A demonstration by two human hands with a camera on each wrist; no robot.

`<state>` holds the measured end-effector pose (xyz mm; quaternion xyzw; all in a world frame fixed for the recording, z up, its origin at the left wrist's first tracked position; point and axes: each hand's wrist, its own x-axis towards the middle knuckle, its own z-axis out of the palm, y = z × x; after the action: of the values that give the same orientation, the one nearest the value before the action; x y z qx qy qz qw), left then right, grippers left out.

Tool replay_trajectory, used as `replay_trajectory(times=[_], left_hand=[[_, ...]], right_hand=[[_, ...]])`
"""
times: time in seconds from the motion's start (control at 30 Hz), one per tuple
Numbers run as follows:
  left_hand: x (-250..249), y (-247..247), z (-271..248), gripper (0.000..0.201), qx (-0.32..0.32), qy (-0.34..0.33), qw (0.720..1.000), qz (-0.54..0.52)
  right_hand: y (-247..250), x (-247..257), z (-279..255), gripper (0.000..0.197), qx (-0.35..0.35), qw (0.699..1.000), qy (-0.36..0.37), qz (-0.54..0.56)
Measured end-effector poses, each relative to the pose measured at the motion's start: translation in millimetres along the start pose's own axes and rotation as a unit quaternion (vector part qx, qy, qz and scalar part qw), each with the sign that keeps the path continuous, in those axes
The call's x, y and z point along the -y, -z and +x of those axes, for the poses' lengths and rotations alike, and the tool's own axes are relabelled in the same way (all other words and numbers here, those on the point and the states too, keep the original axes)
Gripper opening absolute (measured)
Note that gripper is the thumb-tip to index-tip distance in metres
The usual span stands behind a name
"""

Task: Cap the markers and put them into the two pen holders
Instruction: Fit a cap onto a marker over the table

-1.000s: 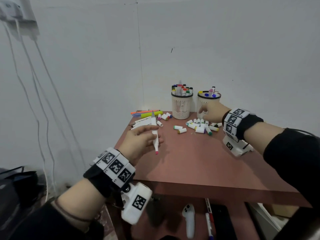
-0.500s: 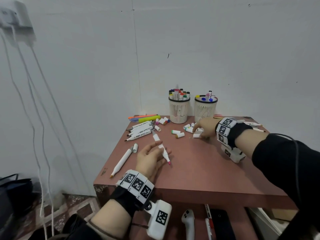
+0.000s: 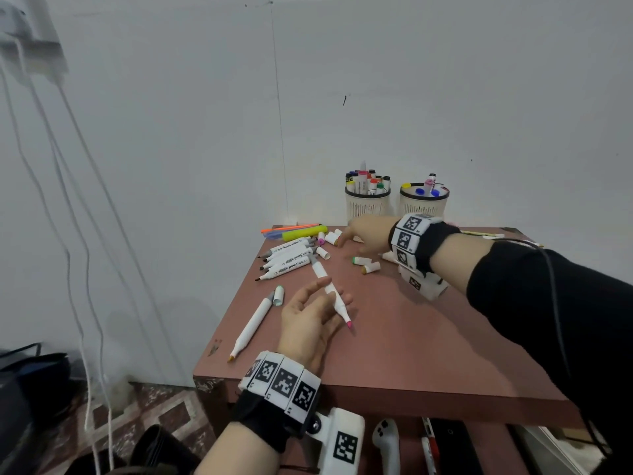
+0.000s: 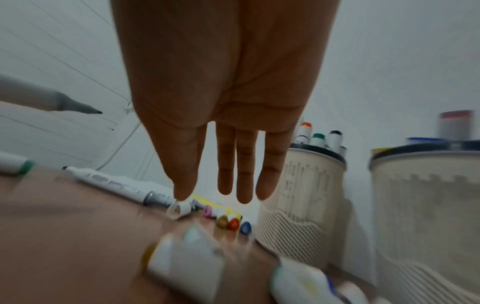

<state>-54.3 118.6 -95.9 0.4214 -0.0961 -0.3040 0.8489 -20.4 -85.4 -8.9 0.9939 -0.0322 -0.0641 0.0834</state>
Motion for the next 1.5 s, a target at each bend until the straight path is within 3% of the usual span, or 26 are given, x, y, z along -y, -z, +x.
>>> replay_trajectory(times=[0.1,0.3,0.63,0.8,1.13,1.33,1.5], left_hand=[[0,1,2,0.019,0.010,-0.001,1.000,0.005],[-3,4,10,0.018,0.022,0.039,0.999,-0.009],[-4,6,16,0.019,0.033,0.072,0.997,-0.017],[-4,6,16,0.019,0.032,0.072,0.997,-0.017],[-4,6,17,0.019,0.035,0.069,0.997,-0.016],[-5,4,16,0.019,0.028,0.070,0.997,-0.026],[-6,3,13,0.019,0.025,0.069,0.997,-0.025]], right_hand=[[10,7,25,0.039,-0.017,1.000,0.006,-0.008],[15,10,67,0.047,0.024,0.998,-0.019,-0.048],[1,11,94,0.054,0.068,0.991,-0.027,-0.110],[2,10,96,0.039,0.061,0.993,-0.035,-0.097],[0,9,96,0.029,0.064,0.995,-0.036,-0.064],[7,11,87,0.018,0.026,0.998,-0.034,-0.055],[14,8,61,0.024,-0.016,0.999,-0.022,-0.034]])
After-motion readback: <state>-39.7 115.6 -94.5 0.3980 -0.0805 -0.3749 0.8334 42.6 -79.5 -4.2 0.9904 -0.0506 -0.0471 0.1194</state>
